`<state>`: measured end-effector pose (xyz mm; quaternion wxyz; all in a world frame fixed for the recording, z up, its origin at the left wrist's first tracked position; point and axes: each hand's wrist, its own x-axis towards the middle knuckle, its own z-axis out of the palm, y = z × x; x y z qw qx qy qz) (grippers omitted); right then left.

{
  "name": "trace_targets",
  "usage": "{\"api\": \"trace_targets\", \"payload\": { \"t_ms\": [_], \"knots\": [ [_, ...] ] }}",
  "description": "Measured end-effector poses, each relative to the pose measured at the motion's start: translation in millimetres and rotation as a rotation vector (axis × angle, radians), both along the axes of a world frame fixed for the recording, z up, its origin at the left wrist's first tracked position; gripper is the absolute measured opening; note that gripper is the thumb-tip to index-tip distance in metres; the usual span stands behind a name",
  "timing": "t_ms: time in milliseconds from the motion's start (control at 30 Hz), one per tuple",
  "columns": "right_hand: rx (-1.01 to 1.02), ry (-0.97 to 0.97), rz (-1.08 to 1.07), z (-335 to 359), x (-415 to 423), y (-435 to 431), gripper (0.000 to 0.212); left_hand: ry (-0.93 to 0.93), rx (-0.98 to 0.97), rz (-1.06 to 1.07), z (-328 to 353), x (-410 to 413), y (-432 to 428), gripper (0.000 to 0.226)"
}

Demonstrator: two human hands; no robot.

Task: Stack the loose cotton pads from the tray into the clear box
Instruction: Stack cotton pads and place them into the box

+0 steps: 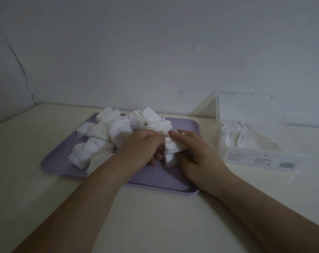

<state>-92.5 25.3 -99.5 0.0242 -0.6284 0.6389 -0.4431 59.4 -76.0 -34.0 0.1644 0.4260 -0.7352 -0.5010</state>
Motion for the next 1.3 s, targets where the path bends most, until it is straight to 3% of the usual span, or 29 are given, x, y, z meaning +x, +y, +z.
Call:
{"api": "trace_targets", "payload": {
  "t_ms": [100, 200, 400, 633, 767, 900, 1033, 1200, 1300],
  "knots": [
    [-0.010, -0.058, 0.021, -0.2, -1.8, -0.9, 0.057, 0.064, -0.072, -0.010, -4.4, 4.3, -3.2, 0.018],
    [-0.004, -0.053, -0.001, 2.2, -1.7, -0.4, 0.058, 0.121, -0.207, -0.033, -13.8, 11.6, -1.3, 0.020],
    [-0.025, -0.039, -0.001, 3.4, -2.6, 0.2, 0.056, 0.230, 0.019, 0.054, -13.3, 11.0, -9.1, 0.013],
    [0.027, -0.028, -0.014, 5.7, 1.8, 2.9, 0.061, 0.207, -0.048, -0.112, -11.1, 11.4, -4.5, 0.014],
    [0.070, -0.122, -0.040, 8.6, 3.8, 5.8, 0.060, 0.169, -0.190, -0.247, -15.0, 11.4, -6.7, 0.019],
    [0.144, -0.191, -0.102, 13.3, 1.7, 5.4, 0.064, 0.133, -0.231, -0.326, -21.1, 14.1, -6.4, 0.045],
    [0.148, -0.231, -0.113, 16.0, 3.1, 5.9, 0.066, 0.204, -0.158, -0.176, -12.1, 12.2, -2.1, 0.013],
    [0.109, -0.181, -0.054, 16.7, 4.0, 8.2, 0.068, 0.257, -0.127, -0.049, -12.1, 5.9, 4.9, 0.022],
    [0.069, -0.172, -0.048, 15.4, 3.1, 9.0, 0.056, 0.237, -0.101, -0.026, -12.4, 5.6, 3.2, 0.021]
  ]
}}
